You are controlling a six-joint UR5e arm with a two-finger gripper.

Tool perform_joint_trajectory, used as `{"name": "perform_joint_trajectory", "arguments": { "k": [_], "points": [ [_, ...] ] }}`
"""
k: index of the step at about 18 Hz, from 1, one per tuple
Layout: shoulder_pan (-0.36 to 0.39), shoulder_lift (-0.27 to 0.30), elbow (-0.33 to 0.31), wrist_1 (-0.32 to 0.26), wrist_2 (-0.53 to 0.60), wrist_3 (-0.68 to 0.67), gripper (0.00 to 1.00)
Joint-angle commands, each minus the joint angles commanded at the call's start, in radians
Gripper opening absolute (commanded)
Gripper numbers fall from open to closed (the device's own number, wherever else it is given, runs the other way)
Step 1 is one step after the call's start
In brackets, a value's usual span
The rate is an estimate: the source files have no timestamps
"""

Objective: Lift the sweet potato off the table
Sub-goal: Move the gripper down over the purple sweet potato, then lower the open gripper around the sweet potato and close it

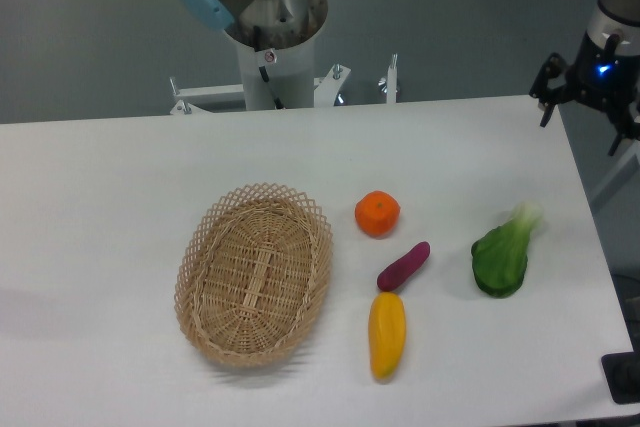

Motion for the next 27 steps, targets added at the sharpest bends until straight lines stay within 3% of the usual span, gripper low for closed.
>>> {"name": "perform_joint_trajectory", "arguments": {
  "k": [4, 9, 13, 16, 20, 27],
  "points": [
    [-0.103, -0.031, -0.045, 0.113, 0.002, -0.195, 1.0],
    [-0.201, -0.095, -0.104, 0.228, 0.003, -0.278, 1.0],
    [-0.244, -0.12, -0.214, 0.337, 0.006, -0.272, 1.0],
    [-0.269, -0.115, -0.322, 0.471, 0.009, -0.245, 1.0],
    [-0.298, -0.12, -0.41, 0.563, 0.009, -0.202, 1.0],
    [-0.309, -0.147, -0.413, 0.577, 0.011, -0.171, 1.0]
  ]
}}
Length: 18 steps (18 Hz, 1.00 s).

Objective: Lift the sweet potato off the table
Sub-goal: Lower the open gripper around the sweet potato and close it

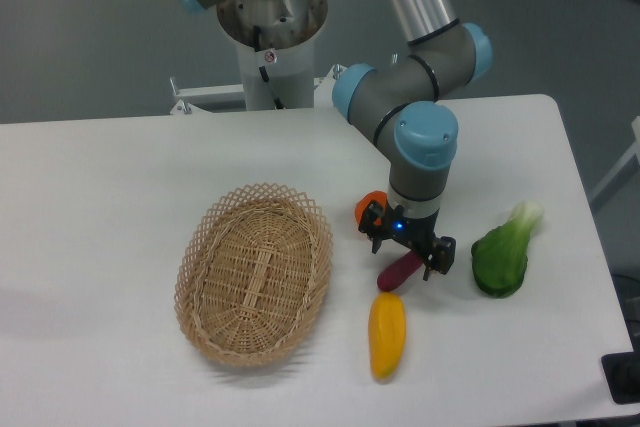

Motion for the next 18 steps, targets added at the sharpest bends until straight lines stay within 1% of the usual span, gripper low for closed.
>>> {"name": "perform_joint_trajectory", "arguments": {
  "k": [6, 10, 18],
  "points": [
    [0.0, -0.015, -0.002, 0.002, 0.002, 0.015, 1.0],
    [-0.009, -0.026, 0.002, 0.002, 0.043, 0.015, 1.0],
    [-0.015, -0.04, 0.002, 0.005, 0.049, 0.014, 1.0]
  ]
}}
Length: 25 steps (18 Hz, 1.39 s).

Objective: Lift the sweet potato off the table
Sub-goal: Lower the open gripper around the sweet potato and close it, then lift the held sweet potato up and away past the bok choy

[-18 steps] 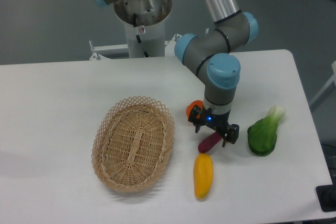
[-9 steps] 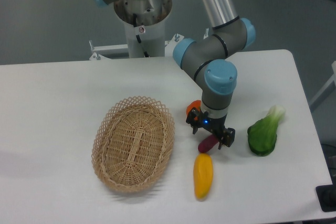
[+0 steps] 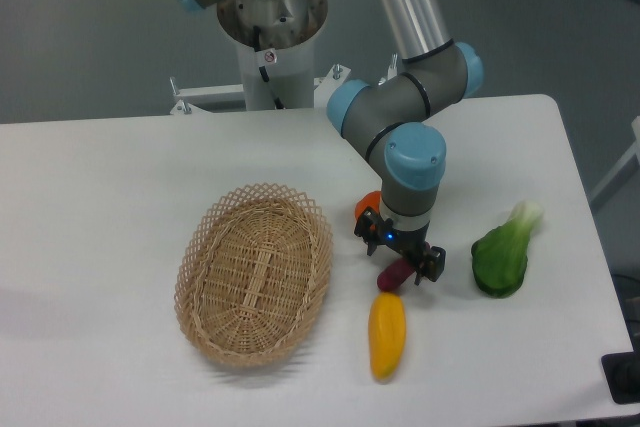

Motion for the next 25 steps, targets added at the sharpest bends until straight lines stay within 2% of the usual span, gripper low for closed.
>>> {"name": "perform_joint_trajectory", "arguments": {
  "k": [3, 4, 6, 8, 11, 21, 25],
  "points": [
    [-0.003, -0.005, -0.002, 0.028, 0.0, -0.005, 1.0],
    [-0.003, -0.003, -0.003, 0.032, 0.003, -0.005, 0.93],
    [-0.005, -0.005, -0.002, 0.032, 0.017, 0.0, 0.67],
    [-0.005, -0.005, 0.0, 0.031, 0.034, 0.003, 0.48],
    [-0.005, -0.008, 0.002, 0.032, 0.037, 0.003, 0.32],
    [-0.002, 0.003, 0.02, 0.032, 0.035, 0.034, 0.27],
    [0.009, 0.006, 0.08, 0.019, 0.028, 0.06, 0.27]
  ]
}}
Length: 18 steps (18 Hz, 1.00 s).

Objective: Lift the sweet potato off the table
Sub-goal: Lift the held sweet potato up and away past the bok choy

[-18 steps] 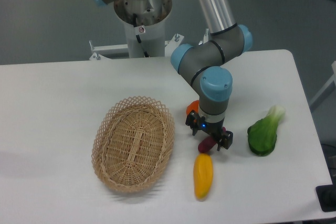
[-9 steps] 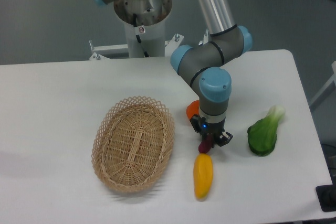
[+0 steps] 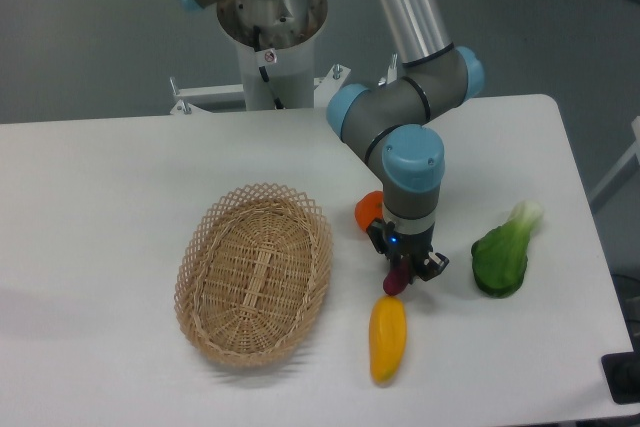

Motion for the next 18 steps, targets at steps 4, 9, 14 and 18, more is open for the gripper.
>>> {"name": "perform_joint_trajectory", "arguments": {
  "k": [4, 9, 14, 18],
  "points": [
    [0.054, 0.031, 0.011, -0.02, -0.017, 0.075, 0.27],
    [0.12, 0.078, 0.049, -0.055, -0.121, 0.094, 0.27],
    [0.121, 0.127, 0.1, -0.113, -0.121, 0.094, 0.28],
    [0.176, 0.169, 0.124, -0.121, -0.123, 0.095, 0.27]
  ]
}}
